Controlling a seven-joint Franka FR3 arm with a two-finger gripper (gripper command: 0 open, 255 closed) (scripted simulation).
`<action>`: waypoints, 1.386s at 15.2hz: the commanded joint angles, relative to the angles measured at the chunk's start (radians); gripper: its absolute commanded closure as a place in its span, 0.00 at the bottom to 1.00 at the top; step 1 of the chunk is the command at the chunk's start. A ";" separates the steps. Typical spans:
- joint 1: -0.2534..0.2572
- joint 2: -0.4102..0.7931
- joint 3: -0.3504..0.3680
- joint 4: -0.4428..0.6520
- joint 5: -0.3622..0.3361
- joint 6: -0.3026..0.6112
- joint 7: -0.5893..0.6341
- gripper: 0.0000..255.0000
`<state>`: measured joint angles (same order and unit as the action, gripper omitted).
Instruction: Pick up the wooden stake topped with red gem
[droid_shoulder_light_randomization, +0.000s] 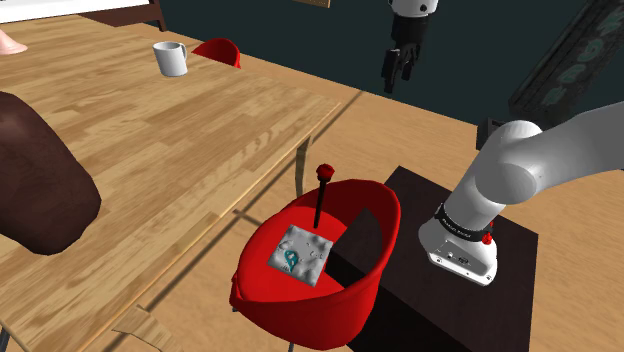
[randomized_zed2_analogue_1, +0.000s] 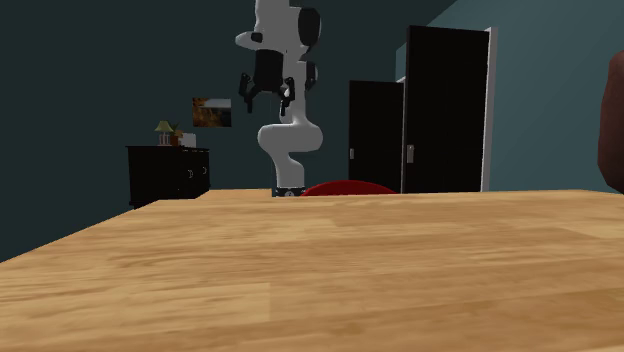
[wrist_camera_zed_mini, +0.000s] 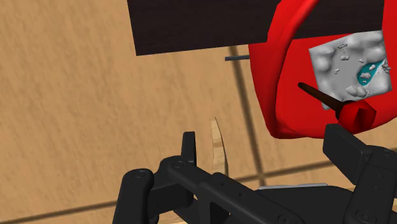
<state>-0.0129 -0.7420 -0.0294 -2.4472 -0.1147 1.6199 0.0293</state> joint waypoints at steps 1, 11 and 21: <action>0.000 0.000 0.000 0.000 0.000 0.000 0.000 0.00; 0.086 0.072 0.151 -0.200 0.092 0.322 0.177 0.00; 0.139 0.337 0.332 -0.252 0.115 0.689 0.385 0.00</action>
<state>0.1227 -0.4430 0.2789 -2.7092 0.0024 2.2735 0.3833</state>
